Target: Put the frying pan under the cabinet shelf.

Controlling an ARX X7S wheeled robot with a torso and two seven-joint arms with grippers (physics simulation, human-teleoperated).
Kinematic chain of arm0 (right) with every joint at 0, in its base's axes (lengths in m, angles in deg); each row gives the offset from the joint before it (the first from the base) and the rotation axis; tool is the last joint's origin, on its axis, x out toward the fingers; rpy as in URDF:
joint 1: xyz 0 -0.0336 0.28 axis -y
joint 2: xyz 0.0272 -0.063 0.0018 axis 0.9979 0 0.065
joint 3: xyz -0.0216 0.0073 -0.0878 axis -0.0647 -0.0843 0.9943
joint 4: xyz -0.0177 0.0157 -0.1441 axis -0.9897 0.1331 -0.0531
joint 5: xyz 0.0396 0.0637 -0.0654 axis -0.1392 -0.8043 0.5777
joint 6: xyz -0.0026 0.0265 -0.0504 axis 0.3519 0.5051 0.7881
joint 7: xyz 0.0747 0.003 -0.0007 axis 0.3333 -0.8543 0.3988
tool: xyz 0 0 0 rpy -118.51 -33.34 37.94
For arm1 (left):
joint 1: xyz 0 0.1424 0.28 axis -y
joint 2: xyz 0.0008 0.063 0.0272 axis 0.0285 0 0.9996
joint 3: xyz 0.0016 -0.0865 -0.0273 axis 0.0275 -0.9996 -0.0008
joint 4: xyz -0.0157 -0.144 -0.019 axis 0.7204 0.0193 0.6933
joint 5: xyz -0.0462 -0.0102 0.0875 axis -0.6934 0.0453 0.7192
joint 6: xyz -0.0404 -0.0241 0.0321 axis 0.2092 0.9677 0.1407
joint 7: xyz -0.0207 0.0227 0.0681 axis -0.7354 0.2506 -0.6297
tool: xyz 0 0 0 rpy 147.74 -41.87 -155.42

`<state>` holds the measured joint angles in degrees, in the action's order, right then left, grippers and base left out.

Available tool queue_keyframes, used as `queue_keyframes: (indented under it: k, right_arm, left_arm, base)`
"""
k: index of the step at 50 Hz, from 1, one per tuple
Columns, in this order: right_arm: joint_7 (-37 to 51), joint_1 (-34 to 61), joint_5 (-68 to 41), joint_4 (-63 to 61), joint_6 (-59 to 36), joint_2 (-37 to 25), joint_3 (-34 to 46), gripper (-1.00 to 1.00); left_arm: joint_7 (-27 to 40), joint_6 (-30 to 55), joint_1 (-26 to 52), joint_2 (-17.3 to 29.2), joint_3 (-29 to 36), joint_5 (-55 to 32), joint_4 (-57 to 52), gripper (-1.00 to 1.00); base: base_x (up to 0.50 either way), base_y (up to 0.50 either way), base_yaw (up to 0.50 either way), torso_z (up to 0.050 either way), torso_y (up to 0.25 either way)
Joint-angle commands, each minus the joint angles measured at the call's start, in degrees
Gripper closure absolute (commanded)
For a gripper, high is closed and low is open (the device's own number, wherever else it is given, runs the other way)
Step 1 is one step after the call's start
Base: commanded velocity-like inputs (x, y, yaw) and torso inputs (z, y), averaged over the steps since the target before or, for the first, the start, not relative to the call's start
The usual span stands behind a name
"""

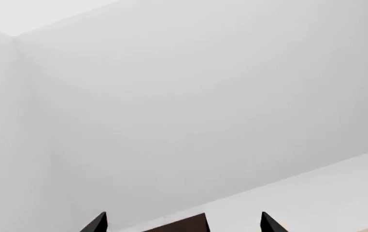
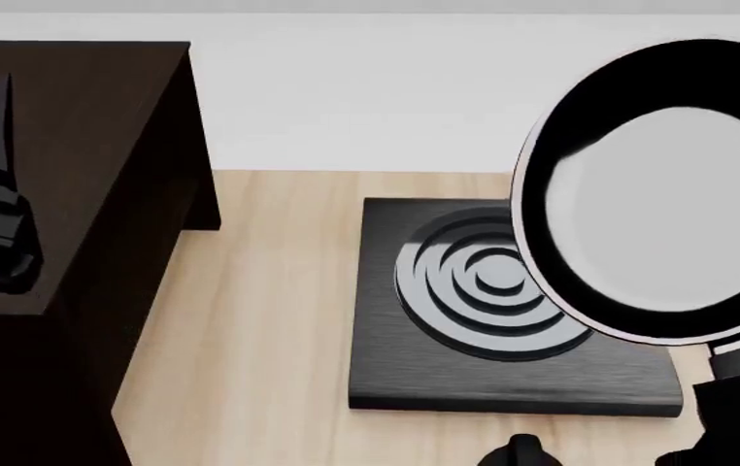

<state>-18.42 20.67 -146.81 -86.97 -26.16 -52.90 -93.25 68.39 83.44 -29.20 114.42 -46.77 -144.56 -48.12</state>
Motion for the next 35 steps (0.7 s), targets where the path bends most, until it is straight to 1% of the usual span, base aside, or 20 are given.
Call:
queue_keyframes:
  k: [1,7,11,19,26,35]
  right_arm:
    - [6.48,8.56,-4.45,1.62,-0.79,-1.79,4.06,1.0]
    - [8.53,11.89,-6.57,2.78,-0.7,-2.17,6.98,1.0]
    - [10.35,15.09,-8.76,3.8,-0.89,-2.33,9.18,1.0]
    - [12.22,20.37,-10.74,5.46,-0.54,-2.02,13.97,1.0]
    - [12.16,23.89,-10.73,6.67,-0.29,-1.73,17.48,1.0]
    - [13.35,29.08,-12.74,8.28,-0.27,-1.68,21.31,1.0]
  left_arm:
    - [14.08,-0.22,7.63,3.8,-0.17,-17.76,4.15,-1.0]
    - [18.75,-1.47,9.96,5.4,1.46,-22.61,4.55,-1.0]
    - [23.97,-2.98,13.15,7.51,3.45,-28.12,5.52,-1.0]
    - [33.67,-7.48,20.6,12.16,8.89,-38.68,6.63,-1.0]
    - [37.47,-10.0,25.32,13.8,12.6,-42.92,6.94,-1.0]
    - [40.63,-13.33,31.11,15.91,17.36,-46.6,7.0,-1.0]
  base:
    - [0.0,0.0,0.0,0.0,0.01]
    - [0.0,0.0,0.0,0.008,-0.026]
    - [0.0,0.0,0.0,0.019,-0.08]
    - [0.0,0.0,0.0,0.024,-0.156]
    - [0.0,0.0,0.0,0.024,-0.166]
    - [0.0,0.0,0.0,0.024,-0.166]
